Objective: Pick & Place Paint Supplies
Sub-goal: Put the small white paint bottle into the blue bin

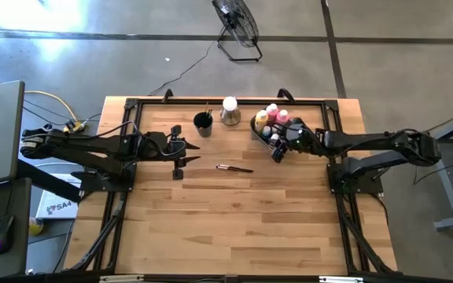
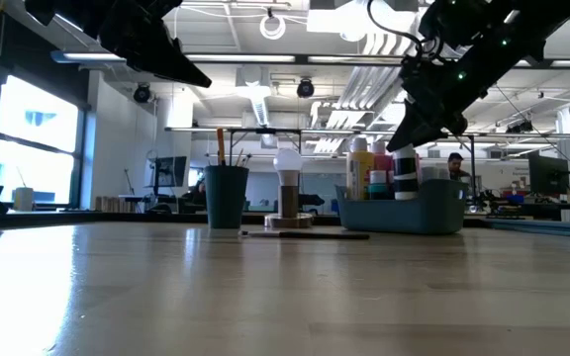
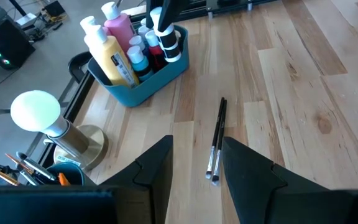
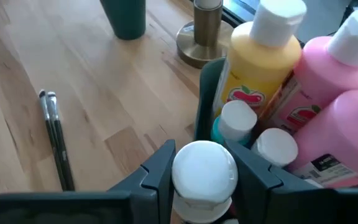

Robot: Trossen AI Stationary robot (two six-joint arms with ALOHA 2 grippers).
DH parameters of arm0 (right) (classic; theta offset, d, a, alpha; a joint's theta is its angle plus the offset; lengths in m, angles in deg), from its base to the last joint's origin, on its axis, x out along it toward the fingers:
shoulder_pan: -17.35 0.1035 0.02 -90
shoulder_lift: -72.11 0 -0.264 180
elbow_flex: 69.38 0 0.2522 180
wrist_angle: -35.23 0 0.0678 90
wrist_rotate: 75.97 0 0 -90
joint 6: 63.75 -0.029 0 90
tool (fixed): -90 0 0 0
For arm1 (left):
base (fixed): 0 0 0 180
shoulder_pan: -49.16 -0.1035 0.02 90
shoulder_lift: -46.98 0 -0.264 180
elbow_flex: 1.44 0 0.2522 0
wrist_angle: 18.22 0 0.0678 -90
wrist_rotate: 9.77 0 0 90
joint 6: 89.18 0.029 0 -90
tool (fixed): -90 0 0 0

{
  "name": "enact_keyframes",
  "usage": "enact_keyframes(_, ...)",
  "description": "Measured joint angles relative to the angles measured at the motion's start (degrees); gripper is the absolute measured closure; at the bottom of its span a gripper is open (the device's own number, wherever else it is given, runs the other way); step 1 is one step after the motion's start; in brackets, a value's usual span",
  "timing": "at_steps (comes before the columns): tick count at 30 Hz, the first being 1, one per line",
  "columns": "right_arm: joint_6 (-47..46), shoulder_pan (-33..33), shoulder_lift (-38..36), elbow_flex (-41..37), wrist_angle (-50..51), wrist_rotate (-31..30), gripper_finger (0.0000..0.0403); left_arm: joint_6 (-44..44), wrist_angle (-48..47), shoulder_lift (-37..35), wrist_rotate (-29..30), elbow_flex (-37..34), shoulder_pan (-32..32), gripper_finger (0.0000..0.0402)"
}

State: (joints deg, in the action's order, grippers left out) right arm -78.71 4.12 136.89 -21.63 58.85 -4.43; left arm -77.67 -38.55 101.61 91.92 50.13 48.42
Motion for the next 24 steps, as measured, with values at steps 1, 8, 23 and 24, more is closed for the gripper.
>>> enact_keyframes(1, -0.1, -0.3, 0.0, -0.2, -0.2, 0.0, 0.0292, 0.0, 0.0, 0.0, 0.0, 0.0, 0.0, 0.0268)
enact_keyframes(8, 1.5, -1.2, 0.0, -0.4, -0.8, -0.6, 0.0292, 0.0, 0.0, 0.0, 0.0, 0.0, 0.0, 0.0268)
enact_keyframes(23, 1.3, -1.2, 0.1, -1.2, -0.2, -2.9, 0.0290, 0.0, 0.0, 0.0, -0.1, 0.0, 0.0, 0.0268)
enact_keyframes(24, 1.0, -1.2, 0.1, -1.5, -0.5, -2.7, 0.0287, 0.0, 0.0, 0.0, -0.1, 0.0, 0.0, 0.0268)
